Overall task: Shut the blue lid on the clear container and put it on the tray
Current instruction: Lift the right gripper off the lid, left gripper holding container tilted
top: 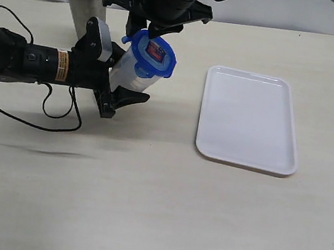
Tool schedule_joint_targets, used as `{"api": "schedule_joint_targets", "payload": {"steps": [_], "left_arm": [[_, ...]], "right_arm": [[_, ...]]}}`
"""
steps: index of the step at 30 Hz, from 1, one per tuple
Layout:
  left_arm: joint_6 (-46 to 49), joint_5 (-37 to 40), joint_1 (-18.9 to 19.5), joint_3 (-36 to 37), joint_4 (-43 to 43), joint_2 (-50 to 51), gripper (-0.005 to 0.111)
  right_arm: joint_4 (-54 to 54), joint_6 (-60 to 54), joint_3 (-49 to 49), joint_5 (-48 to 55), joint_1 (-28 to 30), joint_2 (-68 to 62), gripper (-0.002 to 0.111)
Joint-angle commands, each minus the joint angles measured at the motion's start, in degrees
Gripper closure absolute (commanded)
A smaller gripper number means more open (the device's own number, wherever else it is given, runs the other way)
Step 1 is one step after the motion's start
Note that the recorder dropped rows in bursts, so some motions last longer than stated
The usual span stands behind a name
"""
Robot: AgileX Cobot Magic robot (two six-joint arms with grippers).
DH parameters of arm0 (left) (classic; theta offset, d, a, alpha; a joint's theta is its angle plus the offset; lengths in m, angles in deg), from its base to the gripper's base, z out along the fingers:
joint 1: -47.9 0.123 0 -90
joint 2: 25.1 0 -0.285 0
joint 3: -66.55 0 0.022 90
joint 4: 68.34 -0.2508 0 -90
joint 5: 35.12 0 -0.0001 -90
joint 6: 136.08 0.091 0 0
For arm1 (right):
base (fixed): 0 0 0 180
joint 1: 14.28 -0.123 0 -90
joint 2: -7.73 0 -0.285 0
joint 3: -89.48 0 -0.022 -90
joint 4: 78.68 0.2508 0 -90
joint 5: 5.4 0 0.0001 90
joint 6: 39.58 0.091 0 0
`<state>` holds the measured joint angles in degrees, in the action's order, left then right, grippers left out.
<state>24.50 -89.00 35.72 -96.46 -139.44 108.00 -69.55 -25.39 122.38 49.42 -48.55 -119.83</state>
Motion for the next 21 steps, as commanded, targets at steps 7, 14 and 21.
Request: {"api": "schedule_joint_targets", "payload": {"steps": [7,14,21], "left_arm": [[-0.3,-1.2,-0.2,0.0,1.4,-0.7,0.107],[-0.3,-1.2,-0.9,0.0,1.4,-0.7,0.107],[-0.3,-1.2,-0.8,0.0,1.5,-0.7,0.107]], "right_arm": [[-3.8,1.7,-0.1,6.7,-0.9,-2.3,0.069],[-7.3,1.9,-0.1,6.7,-3.2,-3.4,0.069],[-9.7,1.9,-0.1,10.4,-3.2,-3.4,0.073]]}}
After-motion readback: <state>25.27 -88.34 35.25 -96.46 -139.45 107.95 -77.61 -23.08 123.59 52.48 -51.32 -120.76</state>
